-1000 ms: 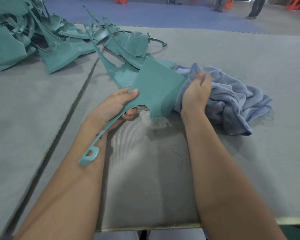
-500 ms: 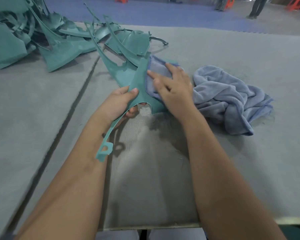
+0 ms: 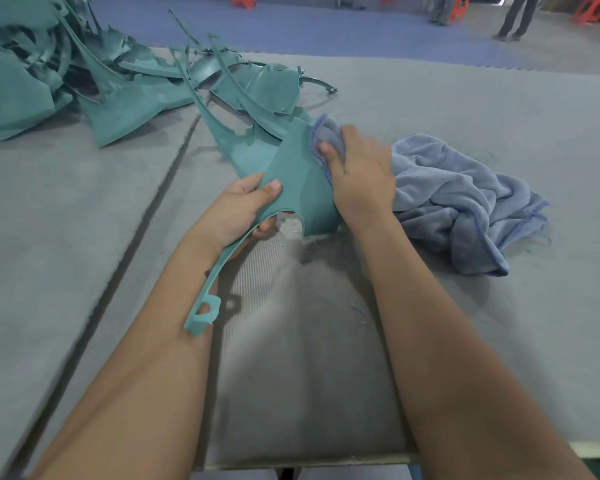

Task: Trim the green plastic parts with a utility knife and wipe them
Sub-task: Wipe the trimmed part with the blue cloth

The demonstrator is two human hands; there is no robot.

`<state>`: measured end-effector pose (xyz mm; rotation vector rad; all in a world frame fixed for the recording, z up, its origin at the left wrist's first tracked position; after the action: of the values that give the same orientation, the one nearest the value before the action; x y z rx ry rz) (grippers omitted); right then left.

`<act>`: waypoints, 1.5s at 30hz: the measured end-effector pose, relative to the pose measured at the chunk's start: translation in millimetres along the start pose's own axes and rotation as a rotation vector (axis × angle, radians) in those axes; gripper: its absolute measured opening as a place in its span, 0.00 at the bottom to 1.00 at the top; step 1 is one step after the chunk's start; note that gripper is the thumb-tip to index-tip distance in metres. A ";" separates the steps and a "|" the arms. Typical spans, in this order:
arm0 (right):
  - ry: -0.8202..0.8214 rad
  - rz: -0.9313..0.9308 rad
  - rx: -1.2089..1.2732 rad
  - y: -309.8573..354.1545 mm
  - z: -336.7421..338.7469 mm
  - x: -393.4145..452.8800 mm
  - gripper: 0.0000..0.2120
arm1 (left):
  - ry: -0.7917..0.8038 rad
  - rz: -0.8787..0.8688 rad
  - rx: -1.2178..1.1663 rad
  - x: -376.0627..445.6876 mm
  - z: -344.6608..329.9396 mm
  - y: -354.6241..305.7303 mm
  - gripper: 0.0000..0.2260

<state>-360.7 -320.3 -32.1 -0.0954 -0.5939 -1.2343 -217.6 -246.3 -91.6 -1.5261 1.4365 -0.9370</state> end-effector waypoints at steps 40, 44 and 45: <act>0.446 0.311 0.450 59.1 -44.1 -25.3 0.19 | -0.227 0.079 -0.178 10.6 13.6 10.4 0.27; 0.432 0.335 0.195 61.1 -53.9 -19.2 0.23 | -0.266 0.085 -0.169 8.7 16.1 9.7 0.20; 0.440 0.317 0.170 59.8 -56.2 -15.6 0.24 | -0.271 0.083 -0.152 8.2 16.8 9.7 0.18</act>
<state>-288.7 -307.5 -72.4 0.2143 -0.2823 -0.8557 -205.3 -253.4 -107.2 -1.6216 1.3862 -0.5569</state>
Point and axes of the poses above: each hand's wrist, its own x-axis towards the middle knuckle, its own z-axis out of the back of the hand, y = z × x, the point moved 9 cm from there along x, towards the middle knuckle, and after that the axes turned 13 degrees about -x, right-handed, at the moved point
